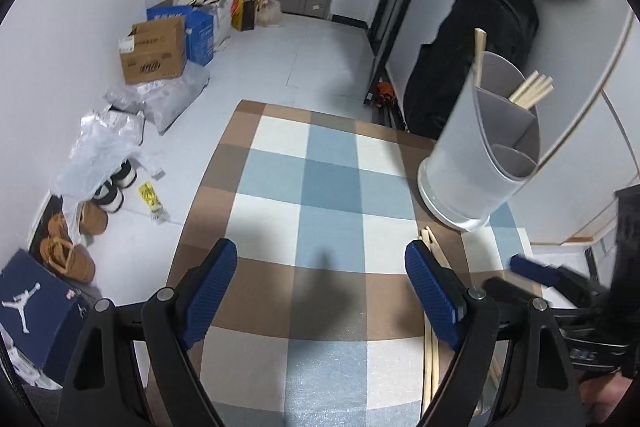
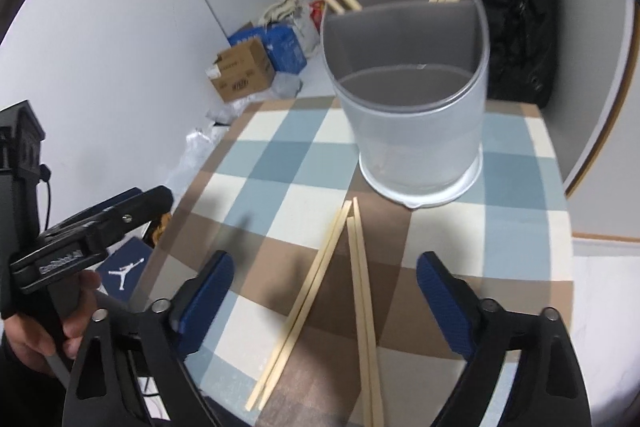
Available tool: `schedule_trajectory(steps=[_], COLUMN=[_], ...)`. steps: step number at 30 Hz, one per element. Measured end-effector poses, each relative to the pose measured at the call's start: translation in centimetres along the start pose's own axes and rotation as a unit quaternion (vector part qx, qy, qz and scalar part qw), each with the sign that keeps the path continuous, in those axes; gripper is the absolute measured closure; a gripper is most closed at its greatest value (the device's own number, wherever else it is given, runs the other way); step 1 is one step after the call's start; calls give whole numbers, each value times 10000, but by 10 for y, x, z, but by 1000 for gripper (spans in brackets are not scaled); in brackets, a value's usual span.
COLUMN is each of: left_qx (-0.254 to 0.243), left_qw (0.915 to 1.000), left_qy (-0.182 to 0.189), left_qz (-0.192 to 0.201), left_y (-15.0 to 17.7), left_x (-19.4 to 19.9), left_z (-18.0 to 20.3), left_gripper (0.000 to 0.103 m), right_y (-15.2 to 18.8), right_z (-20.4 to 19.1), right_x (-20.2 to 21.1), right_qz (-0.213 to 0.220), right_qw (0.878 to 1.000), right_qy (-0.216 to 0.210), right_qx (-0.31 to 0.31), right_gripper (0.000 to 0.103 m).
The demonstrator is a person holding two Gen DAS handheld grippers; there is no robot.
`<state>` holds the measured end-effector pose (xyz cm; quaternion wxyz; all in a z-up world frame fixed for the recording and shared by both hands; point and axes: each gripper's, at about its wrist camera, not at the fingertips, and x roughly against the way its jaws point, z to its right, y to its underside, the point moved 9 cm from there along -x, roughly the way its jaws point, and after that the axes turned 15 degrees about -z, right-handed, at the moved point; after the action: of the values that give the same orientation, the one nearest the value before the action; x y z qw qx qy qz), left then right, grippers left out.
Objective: Organize utensils
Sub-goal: 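Lower both open grippers to the remaining chopsticks beside the holder, then close the right gripper on a chopstick while the left gripper approaches another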
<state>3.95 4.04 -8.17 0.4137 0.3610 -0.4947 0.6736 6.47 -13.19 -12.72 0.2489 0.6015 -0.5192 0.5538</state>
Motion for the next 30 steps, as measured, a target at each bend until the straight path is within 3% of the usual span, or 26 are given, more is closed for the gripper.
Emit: schedule_trajectory(steps=[2,8,18,23,30], left_qx=[159,328,450,566,866], left_qw=[9998,9992,9979,9973,9951], left_qy=[89,247,465,478,482], left_qz=[-28,4,-24,0,-11], left_y=[-1,-4,-9,-12,-13], left_x=[1,4,5,7,6], left_z=[-5,-13,-22,-29,-47], left_gripper=[20,20,20,20,20], right_y=[-1,-1,2,3,-4], right_z=[-3,-8,-13,-36,-48], right_x=[-12,-43,-64,-74,-76], right_qz=[-185,-617,-813,-906,-876], right_qw=[9997,9957,9963,9956,9960], right_qy=[-149,-550,-50,-219,-31], right_qx=[-57,-423,-268,-42,167], right_gripper=[34,54,61,74,75])
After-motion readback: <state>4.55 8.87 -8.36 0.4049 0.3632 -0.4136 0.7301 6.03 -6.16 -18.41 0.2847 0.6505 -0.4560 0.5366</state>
